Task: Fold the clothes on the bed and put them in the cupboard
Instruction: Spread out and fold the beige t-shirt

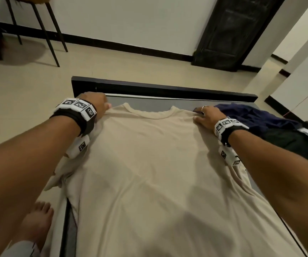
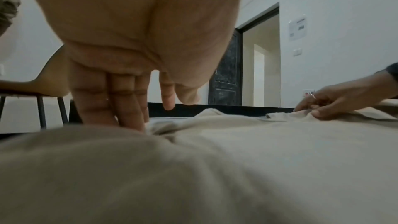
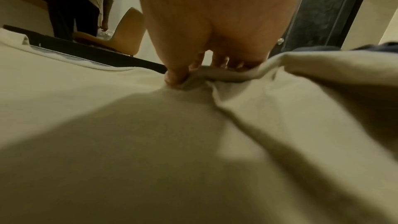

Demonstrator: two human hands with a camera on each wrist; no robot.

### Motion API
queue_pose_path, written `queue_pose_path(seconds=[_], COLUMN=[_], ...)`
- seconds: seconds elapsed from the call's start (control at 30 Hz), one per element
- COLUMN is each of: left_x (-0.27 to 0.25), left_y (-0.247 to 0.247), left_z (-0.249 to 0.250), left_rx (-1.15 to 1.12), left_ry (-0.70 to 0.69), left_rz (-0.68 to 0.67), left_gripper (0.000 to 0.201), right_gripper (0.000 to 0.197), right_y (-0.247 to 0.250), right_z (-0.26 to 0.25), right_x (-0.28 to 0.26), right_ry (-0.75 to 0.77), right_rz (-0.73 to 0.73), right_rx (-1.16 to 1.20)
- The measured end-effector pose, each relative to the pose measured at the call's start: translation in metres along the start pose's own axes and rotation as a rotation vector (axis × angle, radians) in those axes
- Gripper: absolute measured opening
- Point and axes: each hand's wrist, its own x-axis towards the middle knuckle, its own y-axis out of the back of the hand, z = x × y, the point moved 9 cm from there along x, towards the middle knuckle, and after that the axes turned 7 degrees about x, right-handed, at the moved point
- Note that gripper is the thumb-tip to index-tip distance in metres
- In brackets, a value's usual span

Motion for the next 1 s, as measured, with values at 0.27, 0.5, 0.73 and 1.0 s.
queue_pose_path(seconds=[0.27, 0.5, 0.73, 1.0], left_x=[0.001, 0.006, -0.010, -0.096], left_y=[0.023, 0.022, 0.005, -0.004], left_z=[0.002, 0.015, 0.019, 0.065], left_rx=[0.045, 0.065, 0.041, 0.200], left_ry=[0.046, 0.071, 0.029, -0.194], left_rz=[0.149, 0.235, 0.022, -0.070], left_gripper=[0.020, 0.013, 0.033, 0.033], right_gripper=[0.016, 0.013, 0.082, 0.081], right_y=[0.019, 0.001, -0.028, -0.050], right_z=[-0.015, -0.006, -0.013, -0.053], right_x=[0.023, 0.025, 0.011, -0.098], right_ry=[-0.072, -0.195, -0.214, 0.144], right_rz=[0.141, 0.155, -0.135, -0.344], right_rx=[-0.047, 0.028, 0.138, -0.048])
